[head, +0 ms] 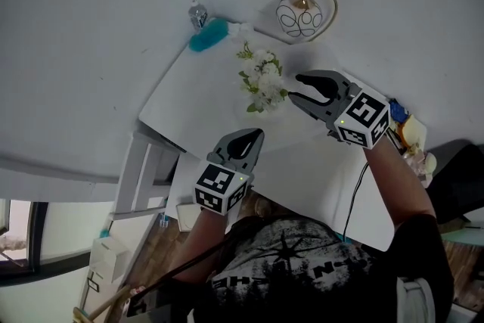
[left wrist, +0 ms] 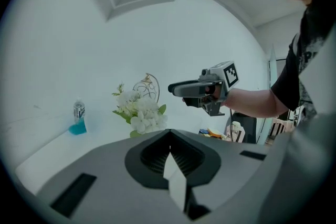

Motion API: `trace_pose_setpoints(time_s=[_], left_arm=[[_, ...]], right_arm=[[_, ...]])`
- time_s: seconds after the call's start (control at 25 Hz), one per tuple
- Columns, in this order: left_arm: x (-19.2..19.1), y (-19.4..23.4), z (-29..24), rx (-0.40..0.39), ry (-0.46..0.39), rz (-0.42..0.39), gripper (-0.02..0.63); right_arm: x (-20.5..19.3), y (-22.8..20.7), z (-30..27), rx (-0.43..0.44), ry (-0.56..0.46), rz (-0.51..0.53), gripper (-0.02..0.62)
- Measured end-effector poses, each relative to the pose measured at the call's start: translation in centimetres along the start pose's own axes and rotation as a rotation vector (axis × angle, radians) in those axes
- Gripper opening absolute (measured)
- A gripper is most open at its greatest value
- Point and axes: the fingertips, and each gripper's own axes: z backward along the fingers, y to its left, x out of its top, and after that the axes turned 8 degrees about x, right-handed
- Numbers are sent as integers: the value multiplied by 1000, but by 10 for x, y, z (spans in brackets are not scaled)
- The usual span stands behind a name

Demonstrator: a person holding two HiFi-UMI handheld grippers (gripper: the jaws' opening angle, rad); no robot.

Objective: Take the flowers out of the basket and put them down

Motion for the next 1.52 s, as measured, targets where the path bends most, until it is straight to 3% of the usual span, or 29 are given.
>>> trace_pose_setpoints(time_s=[0.28, 0.6, 0.96, 1.32, 1.52], left_arm=[[12, 10, -1, 14, 5, -21, 11], [12, 19, 0, 40, 10, -16, 11], [9, 26, 1, 49, 5, -1, 11], [5, 27, 4, 45, -1, 19, 11], [4, 27, 7, 37, -6, 24, 11]], right_arm=[[-43, -23, -23, 65, 167, 47, 246], [-87, -35, -46, 137, 278, 51, 275], [-131, -38, -85, 232, 414, -12, 302], [-139, -32, -113, 264, 329, -63, 304], [-138, -34, -123, 234, 258, -66, 302]])
